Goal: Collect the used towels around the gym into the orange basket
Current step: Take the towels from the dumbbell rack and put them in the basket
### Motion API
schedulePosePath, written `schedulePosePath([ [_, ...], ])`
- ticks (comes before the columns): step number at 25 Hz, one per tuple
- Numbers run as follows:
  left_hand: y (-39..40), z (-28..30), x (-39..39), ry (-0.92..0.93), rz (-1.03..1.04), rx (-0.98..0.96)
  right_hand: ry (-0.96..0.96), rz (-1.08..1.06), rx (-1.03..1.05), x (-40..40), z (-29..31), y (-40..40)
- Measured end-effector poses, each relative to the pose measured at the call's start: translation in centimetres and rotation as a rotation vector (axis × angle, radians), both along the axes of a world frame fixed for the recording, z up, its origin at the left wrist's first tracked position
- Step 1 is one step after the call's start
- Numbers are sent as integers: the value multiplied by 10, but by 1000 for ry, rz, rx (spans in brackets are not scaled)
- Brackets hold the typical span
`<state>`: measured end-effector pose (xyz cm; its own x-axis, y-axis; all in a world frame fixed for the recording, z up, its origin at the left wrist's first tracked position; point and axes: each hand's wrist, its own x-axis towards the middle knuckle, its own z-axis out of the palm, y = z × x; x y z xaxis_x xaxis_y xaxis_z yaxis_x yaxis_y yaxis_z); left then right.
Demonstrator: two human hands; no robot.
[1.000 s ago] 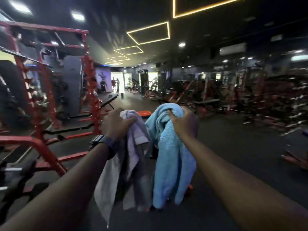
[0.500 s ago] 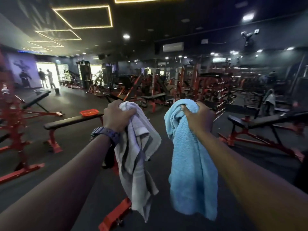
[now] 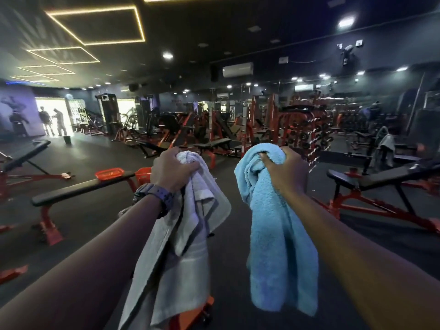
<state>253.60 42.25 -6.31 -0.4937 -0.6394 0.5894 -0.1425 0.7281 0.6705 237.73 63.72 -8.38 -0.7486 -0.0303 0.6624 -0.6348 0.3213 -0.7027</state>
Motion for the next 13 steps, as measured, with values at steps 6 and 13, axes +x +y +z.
schedulePosePath([
  [6,-76,25,-138,-4,65,27,19,90,21,-151,24,-97],
  [13,-208,24,-305,115,105,-6,89,222,14,-301,40,-271],
])
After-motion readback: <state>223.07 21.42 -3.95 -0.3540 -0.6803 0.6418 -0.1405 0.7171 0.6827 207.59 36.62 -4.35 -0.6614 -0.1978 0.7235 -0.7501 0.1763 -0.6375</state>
